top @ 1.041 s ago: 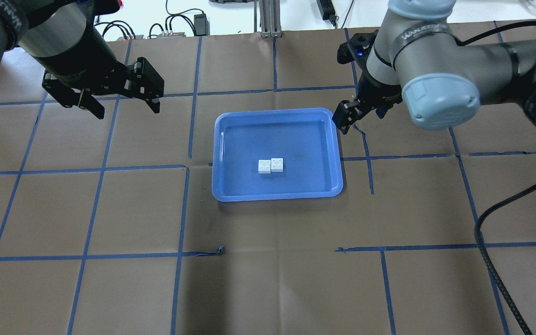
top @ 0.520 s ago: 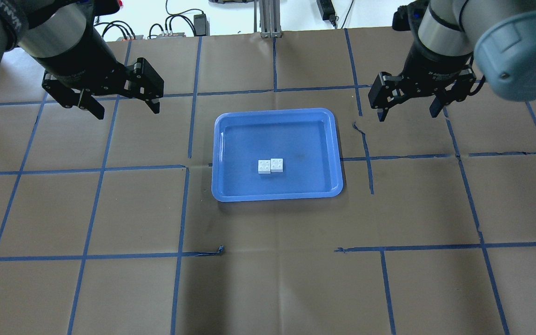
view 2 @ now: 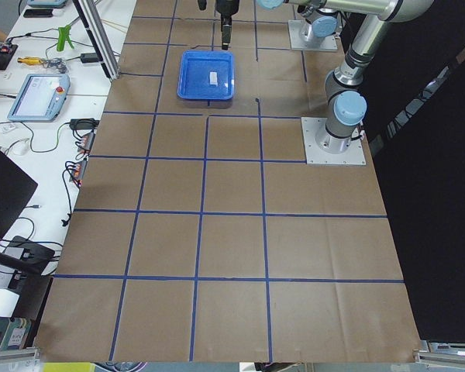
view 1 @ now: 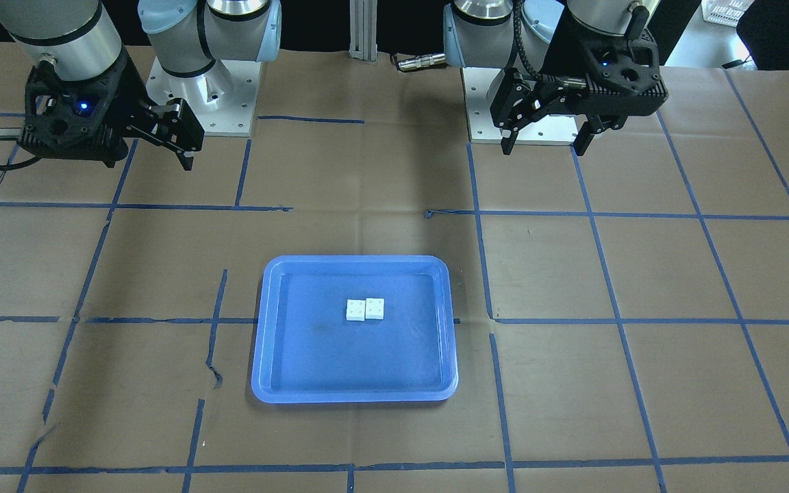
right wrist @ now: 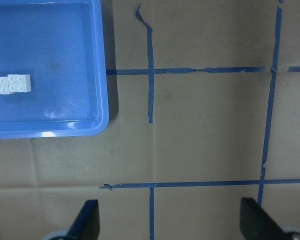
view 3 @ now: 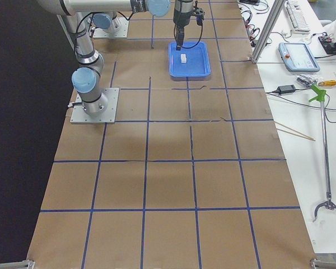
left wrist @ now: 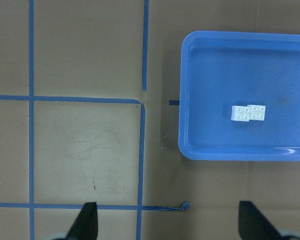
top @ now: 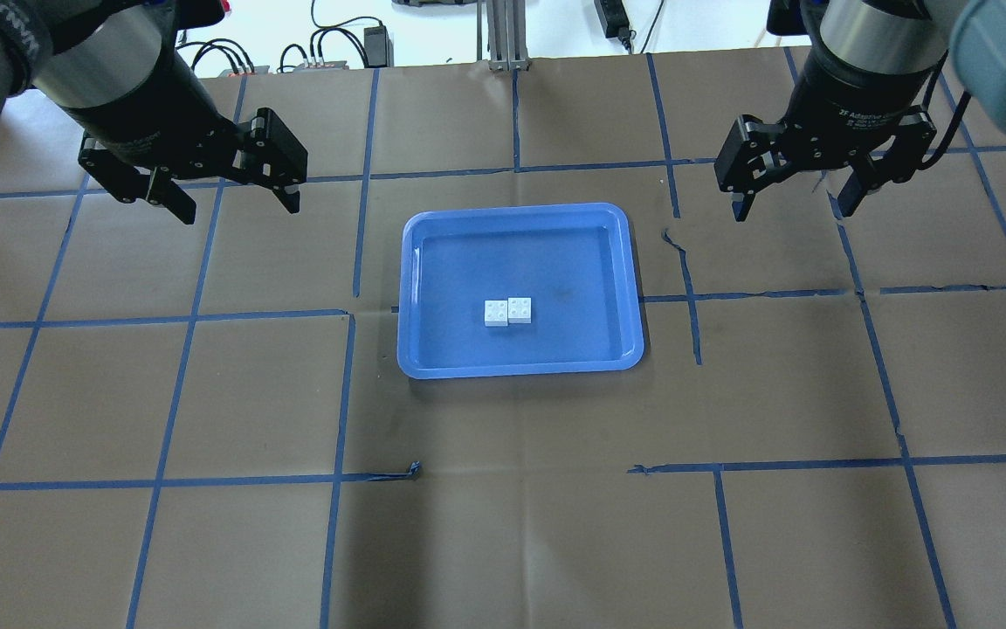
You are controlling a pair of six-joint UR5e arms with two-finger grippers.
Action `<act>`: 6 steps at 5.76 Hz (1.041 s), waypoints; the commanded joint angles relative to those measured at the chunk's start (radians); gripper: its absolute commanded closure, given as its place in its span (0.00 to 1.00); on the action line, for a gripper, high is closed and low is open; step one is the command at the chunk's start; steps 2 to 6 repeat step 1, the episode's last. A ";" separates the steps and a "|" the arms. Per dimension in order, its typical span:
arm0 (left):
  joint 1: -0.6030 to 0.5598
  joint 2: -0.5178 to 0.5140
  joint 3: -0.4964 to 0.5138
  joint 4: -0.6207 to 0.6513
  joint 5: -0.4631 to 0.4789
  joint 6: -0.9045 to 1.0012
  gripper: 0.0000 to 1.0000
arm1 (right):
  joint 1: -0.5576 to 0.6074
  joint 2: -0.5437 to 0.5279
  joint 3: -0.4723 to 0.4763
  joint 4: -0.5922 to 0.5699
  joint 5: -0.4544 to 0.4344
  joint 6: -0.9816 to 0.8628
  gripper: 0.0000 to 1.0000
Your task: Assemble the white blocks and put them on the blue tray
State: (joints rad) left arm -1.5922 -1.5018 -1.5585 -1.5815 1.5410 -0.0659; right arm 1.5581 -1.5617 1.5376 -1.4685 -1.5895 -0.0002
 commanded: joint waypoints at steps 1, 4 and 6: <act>0.000 0.000 0.000 0.000 -0.001 0.000 0.01 | -0.001 0.002 -0.001 0.001 -0.001 0.000 0.00; 0.000 0.000 0.000 0.000 -0.001 0.000 0.01 | -0.001 0.002 -0.001 0.001 -0.001 0.000 0.00; 0.000 0.000 0.000 0.000 -0.001 0.000 0.01 | -0.001 0.002 -0.001 0.001 -0.001 0.000 0.00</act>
